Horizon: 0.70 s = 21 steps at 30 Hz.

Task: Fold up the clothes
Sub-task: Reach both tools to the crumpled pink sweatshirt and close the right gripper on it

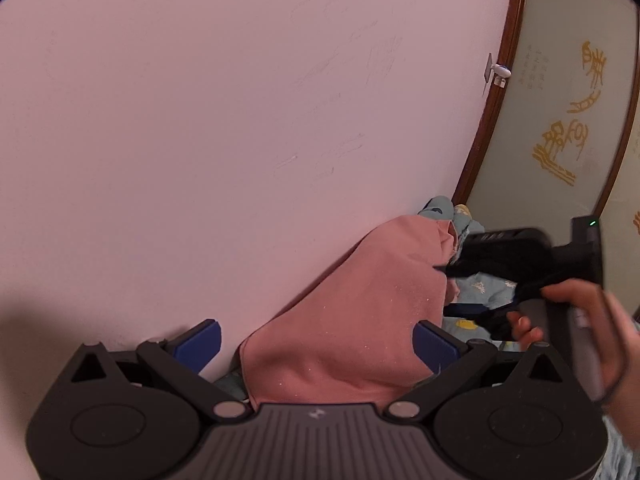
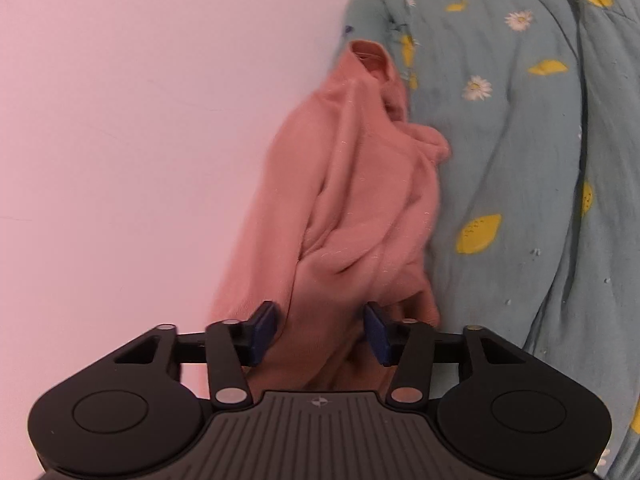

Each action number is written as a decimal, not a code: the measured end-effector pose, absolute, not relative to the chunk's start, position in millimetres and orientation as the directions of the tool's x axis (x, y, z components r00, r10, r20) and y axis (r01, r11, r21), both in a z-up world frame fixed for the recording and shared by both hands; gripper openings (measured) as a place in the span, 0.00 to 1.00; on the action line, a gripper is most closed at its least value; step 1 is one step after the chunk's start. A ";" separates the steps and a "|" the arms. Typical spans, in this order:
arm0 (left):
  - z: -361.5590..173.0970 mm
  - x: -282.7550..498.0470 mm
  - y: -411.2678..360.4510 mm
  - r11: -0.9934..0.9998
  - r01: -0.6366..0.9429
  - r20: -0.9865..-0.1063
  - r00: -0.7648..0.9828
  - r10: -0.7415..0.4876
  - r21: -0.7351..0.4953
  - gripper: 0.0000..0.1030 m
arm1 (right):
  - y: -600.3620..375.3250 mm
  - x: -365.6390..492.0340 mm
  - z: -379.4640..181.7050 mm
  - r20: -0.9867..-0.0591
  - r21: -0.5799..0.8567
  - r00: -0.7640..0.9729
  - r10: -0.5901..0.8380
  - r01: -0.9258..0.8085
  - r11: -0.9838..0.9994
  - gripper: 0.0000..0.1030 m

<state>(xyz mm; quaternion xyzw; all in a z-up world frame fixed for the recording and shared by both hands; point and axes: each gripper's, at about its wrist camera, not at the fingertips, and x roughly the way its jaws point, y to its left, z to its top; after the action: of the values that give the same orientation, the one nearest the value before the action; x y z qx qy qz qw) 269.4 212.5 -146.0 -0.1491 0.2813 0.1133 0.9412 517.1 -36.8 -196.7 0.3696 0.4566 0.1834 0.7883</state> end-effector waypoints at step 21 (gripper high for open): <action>-120.1 228.9 147.5 0.986 -0.052 -0.556 0.830 -0.044 -0.156 1.00 | -265.5 247.9 -68.5 -0.488 0.334 0.853 0.185 -0.013 0.942 0.01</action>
<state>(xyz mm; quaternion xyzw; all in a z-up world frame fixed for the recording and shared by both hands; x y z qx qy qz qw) 228.9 147.5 -120.1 -0.0825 0.2913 0.0022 0.9531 247.9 -265.5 -68.5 0.1616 0.2660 0.0520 0.9489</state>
